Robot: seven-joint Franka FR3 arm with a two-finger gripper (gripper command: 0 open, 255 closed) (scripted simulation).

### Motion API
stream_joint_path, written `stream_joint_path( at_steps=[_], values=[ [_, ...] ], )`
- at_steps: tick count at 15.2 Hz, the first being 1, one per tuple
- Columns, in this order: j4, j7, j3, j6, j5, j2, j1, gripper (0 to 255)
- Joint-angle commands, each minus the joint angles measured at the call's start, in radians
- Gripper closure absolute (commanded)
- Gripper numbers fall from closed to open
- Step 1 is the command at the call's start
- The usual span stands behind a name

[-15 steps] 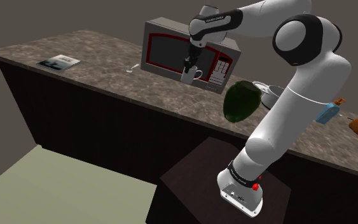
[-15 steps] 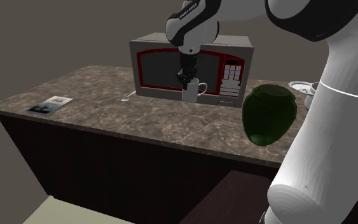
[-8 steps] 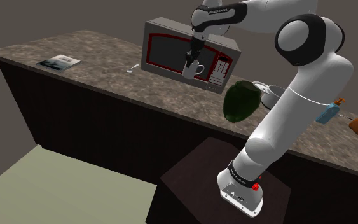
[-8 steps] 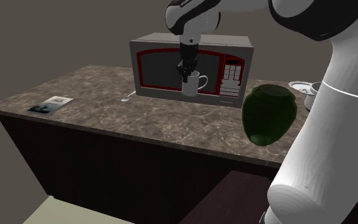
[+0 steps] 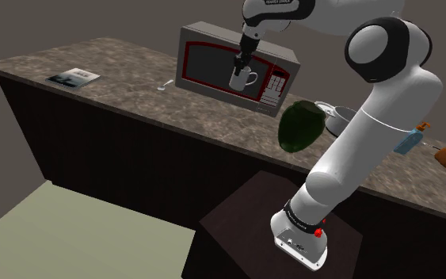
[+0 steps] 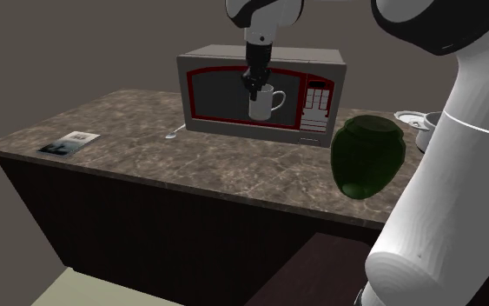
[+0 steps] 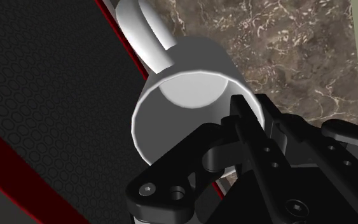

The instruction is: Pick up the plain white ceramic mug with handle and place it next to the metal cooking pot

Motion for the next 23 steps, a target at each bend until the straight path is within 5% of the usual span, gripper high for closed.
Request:
stream_joint_path(
  at_steps=[1,6,23],
  values=[
    [0.026,0.002,0.001,-0.027,0.0,-0.001,0.001,255],
    [0.087,0.003,0.0,-0.086,0.0,0.001,0.0,255],
    [-0.279,-0.271,-0.164,-0.075,-0.109,-0.368,-0.148,255]
  ],
)
